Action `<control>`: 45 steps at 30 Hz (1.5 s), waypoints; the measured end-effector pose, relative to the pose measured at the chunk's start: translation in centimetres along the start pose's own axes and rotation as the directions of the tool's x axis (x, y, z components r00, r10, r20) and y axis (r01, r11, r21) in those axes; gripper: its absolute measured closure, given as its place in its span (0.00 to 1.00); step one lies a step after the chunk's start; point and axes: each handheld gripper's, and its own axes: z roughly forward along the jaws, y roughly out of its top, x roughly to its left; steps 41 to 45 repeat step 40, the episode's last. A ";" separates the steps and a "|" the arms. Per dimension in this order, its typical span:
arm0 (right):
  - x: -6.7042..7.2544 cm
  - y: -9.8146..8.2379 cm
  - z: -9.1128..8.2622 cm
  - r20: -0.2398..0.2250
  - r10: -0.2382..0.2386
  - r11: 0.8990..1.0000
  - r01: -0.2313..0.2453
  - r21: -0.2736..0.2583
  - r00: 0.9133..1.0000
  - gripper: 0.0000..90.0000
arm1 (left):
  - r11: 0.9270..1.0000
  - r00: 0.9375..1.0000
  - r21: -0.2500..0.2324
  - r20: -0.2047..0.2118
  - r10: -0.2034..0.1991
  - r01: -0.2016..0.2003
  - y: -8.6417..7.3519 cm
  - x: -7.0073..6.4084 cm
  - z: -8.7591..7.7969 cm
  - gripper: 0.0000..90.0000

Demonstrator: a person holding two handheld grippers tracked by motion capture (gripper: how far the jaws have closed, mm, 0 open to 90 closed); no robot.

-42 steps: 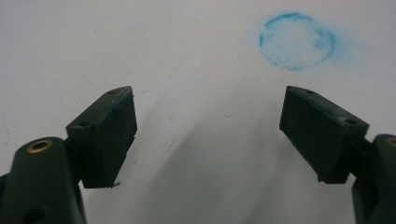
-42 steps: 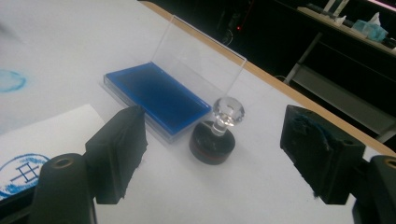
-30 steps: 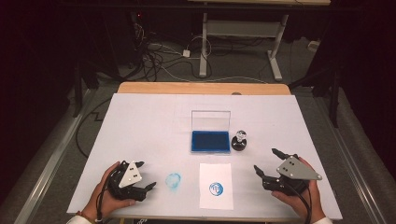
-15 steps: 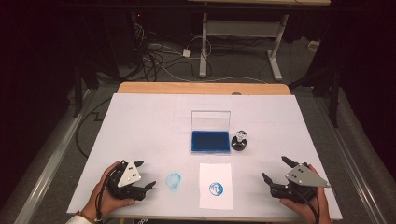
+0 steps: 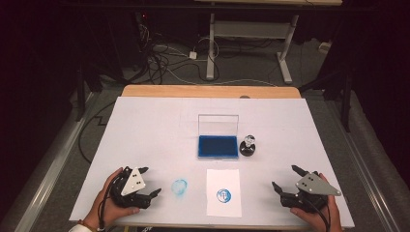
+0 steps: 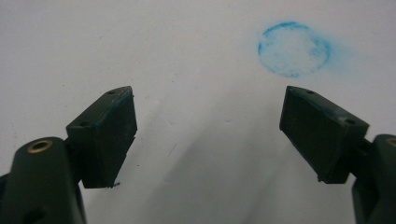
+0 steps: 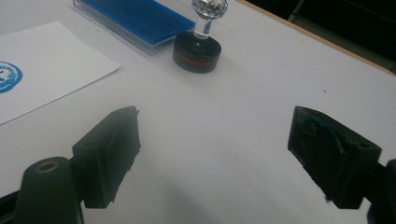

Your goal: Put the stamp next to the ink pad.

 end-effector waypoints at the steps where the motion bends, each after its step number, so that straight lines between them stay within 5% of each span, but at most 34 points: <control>1: 0.1 0.0 0.0 0.001 -0.002 1.000 0.002 0.003 1.000 0.19 | 1.000 1.000 -0.001 0.001 0.000 0.000 -0.1 0.0 -0.1 0.20; 45: 0.2 0.1 -0.6 0.009 -0.007 1.000 0.008 -0.025 1.000 0.19 | 1.000 1.000 0.001 0.005 0.000 0.000 0.6 0.3 0.5 0.20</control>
